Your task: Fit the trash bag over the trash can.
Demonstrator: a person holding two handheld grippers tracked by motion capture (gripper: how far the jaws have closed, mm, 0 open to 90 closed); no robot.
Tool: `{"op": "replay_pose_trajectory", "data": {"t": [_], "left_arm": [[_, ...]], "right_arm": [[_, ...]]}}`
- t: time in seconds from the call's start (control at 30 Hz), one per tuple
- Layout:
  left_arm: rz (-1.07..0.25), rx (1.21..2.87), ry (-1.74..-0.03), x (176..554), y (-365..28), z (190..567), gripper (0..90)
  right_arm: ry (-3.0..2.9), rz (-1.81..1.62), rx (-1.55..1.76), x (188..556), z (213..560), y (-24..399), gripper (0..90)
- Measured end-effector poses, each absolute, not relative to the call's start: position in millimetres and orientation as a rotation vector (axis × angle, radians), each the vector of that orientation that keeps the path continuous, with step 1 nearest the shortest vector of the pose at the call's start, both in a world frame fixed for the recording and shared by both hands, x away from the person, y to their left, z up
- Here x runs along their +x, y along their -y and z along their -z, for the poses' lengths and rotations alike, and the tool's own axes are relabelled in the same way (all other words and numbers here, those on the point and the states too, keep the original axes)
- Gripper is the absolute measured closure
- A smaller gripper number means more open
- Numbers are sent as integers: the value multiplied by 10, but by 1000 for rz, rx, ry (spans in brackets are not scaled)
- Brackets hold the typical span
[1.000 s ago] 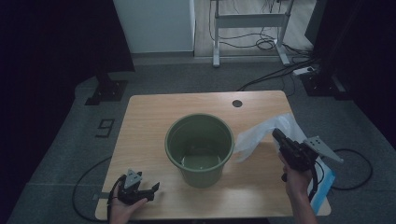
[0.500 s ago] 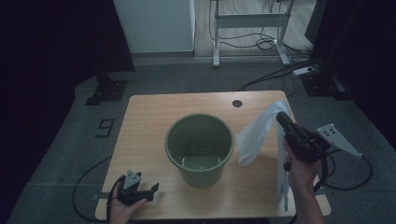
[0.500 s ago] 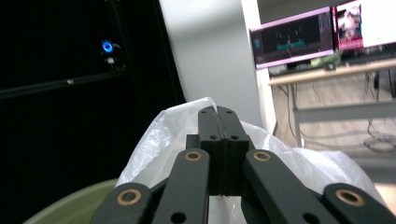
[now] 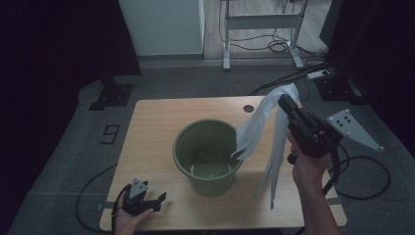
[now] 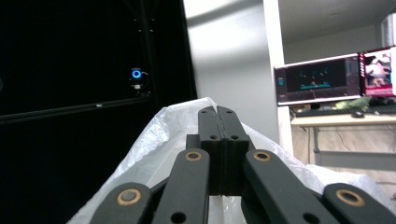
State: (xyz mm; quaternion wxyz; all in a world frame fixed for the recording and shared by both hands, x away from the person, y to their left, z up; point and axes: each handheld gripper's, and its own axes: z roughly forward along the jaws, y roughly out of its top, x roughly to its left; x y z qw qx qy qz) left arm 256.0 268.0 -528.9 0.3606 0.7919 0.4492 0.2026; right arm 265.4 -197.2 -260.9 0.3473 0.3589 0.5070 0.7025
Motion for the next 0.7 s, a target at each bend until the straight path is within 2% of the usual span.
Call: {"op": "replay_pose_trajectory", "data": {"t": [0.23, 0.7], "left_arm": [[-519, 2043, -1156, 2560, -2671, 5294, 137], [-509, 2063, -1148, 2562, -2651, 5318, 137]], "right_arm": [[-1365, -1814, 881, 2632, 2576, 1766, 890], [-1530, -1769, 912, 2798, 3264, 1579, 889]]}}
